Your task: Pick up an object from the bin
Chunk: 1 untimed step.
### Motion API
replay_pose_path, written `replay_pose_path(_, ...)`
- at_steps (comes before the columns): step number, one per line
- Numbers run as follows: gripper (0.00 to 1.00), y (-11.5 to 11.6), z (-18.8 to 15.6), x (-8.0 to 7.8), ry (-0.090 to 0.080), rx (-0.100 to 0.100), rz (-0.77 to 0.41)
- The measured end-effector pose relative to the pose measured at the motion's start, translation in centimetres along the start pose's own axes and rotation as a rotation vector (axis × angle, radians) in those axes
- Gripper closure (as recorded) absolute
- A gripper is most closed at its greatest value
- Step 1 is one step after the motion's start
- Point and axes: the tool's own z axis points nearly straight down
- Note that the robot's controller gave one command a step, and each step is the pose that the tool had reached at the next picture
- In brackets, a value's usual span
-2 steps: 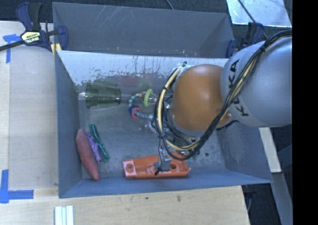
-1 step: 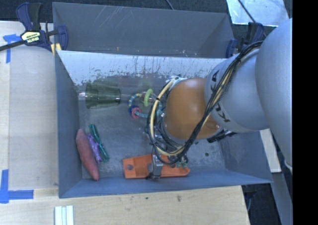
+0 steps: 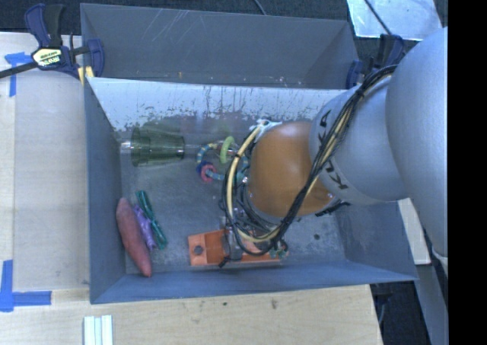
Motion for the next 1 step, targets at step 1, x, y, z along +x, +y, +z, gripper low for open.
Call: replay_pose_path(1,1.0,0.04,-0.17,-0.01,-0.002,0.0,-0.009)
